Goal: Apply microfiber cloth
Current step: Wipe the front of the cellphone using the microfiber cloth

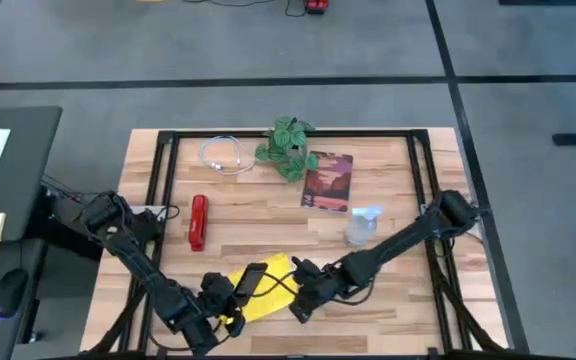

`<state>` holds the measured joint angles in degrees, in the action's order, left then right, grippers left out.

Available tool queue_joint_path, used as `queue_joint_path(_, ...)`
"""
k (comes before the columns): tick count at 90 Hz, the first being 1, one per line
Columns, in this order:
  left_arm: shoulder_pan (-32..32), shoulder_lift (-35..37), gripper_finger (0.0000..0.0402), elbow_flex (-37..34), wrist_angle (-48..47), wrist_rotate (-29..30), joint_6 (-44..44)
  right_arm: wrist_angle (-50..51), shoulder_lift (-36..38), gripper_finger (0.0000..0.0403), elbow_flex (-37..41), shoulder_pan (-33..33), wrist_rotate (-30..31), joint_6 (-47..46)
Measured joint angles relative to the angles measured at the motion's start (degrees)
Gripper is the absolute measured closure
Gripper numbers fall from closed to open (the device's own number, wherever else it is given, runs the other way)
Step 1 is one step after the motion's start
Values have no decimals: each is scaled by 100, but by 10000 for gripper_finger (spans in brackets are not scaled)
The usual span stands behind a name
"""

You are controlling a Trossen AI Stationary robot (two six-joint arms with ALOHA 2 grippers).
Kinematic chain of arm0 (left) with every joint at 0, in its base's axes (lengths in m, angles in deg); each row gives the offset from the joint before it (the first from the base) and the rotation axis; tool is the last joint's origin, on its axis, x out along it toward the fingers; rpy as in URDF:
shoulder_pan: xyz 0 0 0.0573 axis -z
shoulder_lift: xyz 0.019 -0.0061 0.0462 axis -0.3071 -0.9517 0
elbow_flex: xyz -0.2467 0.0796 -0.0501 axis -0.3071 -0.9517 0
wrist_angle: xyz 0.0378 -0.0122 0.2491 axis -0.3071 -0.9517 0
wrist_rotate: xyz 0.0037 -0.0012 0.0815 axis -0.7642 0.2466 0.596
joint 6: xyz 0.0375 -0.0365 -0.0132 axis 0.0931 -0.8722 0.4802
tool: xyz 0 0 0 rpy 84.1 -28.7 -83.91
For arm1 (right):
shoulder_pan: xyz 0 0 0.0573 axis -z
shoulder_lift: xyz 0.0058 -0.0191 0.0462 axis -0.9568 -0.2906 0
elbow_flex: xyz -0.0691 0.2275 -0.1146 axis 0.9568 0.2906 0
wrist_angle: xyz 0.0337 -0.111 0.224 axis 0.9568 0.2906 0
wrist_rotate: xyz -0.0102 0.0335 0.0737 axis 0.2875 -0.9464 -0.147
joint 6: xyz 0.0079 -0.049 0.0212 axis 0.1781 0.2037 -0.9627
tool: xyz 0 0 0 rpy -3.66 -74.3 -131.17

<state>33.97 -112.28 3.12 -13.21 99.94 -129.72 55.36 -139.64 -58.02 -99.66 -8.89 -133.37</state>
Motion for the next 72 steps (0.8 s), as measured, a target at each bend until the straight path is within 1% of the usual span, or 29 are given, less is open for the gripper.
queue_joint_path(5, -2, 0, 401, -25, 19, -65, 64, -158, -134, 144, 0, 86, -14, -77)
queue_joint_path(12, -62, 0, 401, -38, 10, -324, 189, -286, -275, 139, 0, 185, -14, -164)
queue_joint_path(19, -129, 0, 401, -41, 11, -497, 230, -287, -418, 138, 0, 255, -40, -324)
queue_joint_path(33, -253, 0, 401, -41, -70, -766, 221, -271, -689, 138, -6, 388, -333, -430)
queue_joint_path(39, -310, 0, 401, -41, -76, -785, 210, -298, -780, 138, -22, 406, -492, -336)
queue_joint_path(47, -393, 0, 401, -41, -67, -795, 205, -328, -864, 149, -26, 394, -464, -211)
queue_joint_path(52, -444, 0, 401, -41, -67, -913, 172, -338, -871, 171, -20, 395, -447, -201)
queue_joint_path(57, -471, 0, 401, -41, -73, -982, 166, -395, -875, 208, -12, 384, -433, -167)
queue_joint_path(63, -483, 0, 401, -41, -128, -1025, 163, -545, -888, 270, -6, 375, -317, 7)
queue_joint_path(70, -483, 0, 401, -59, -224, -1039, 139, -872, -917, 354, -4, 371, -281, 213)
queue_joint_path(72, -483, 0, 401, -90, -187, -1044, 105, -933, -924, 371, -3, 364, -284, 252)
